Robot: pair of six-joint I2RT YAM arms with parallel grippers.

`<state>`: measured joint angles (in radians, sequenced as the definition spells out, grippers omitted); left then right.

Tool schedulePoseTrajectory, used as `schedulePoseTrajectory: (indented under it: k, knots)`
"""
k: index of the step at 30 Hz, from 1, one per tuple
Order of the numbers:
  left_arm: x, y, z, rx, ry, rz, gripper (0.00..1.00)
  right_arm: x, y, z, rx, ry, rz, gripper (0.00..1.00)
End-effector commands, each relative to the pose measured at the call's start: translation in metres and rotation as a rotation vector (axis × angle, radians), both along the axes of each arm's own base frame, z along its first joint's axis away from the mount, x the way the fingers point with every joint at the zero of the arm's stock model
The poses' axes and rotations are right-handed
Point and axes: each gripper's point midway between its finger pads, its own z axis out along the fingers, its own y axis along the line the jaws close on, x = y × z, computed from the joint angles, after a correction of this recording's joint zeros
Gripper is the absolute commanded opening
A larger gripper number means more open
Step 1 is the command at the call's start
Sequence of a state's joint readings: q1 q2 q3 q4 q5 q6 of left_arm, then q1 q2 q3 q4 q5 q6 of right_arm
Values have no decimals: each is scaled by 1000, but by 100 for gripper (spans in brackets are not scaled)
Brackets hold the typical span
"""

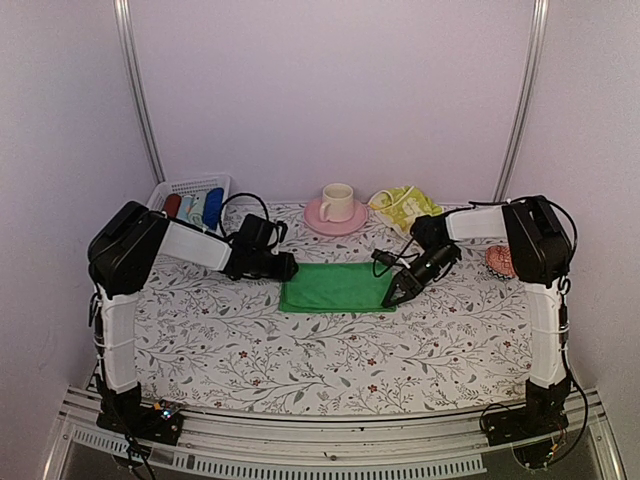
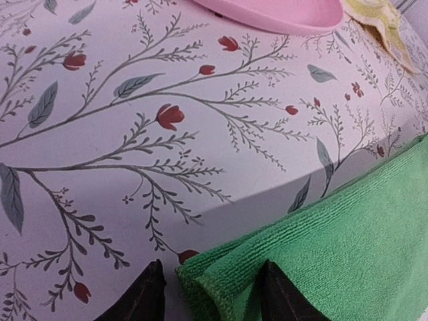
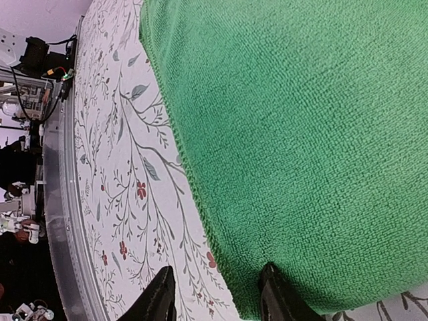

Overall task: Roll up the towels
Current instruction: Smooth out the towel at the center of the board.

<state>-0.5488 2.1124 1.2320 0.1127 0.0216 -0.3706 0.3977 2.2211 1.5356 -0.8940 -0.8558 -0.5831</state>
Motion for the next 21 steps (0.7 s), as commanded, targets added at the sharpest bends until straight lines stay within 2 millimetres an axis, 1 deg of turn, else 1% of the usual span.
schedulePoseTrajectory:
  k: [1, 3, 5, 7, 9, 11, 12, 14, 16, 18, 21]
  knots:
    - [5, 9, -9, 25, 23, 23, 51, 5, 0, -1, -46, -44, 22, 46]
    - [8, 10, -3, 25, 9, 31, 54, 9, 5, 23, -5, -95, 36, 48]
    - [12, 13, 5, 24, -11, 42, 61, 15, 9, 53, 40, -162, 50, 51]
    - [16, 16, 13, 20, -27, 50, 67, 23, 12, 79, 67, -250, 66, 55]
    - [20, 17, 24, 13, -47, 54, 77, 35, 14, 97, 68, -330, 58, 59]
    - [22, 17, 35, 10, -68, 57, 90, 54, 15, 107, 45, -412, 29, 61]
    - [23, 18, 41, 7, -78, 58, 96, 64, 14, 107, 20, -441, 4, 62]
    - [23, 19, 54, 4, -96, 60, 97, 93, 8, 102, -71, -523, -80, 63]
    - [20, 22, 66, 1, -116, 59, 97, 116, 0, 91, -188, -605, -147, 67]
    - [14, 26, 84, -7, -142, 58, 97, 129, -7, 79, -293, -689, -174, 77]
    - [-1, 35, 94, -5, -156, 61, 97, 143, -10, 63, -394, -786, -172, 100]
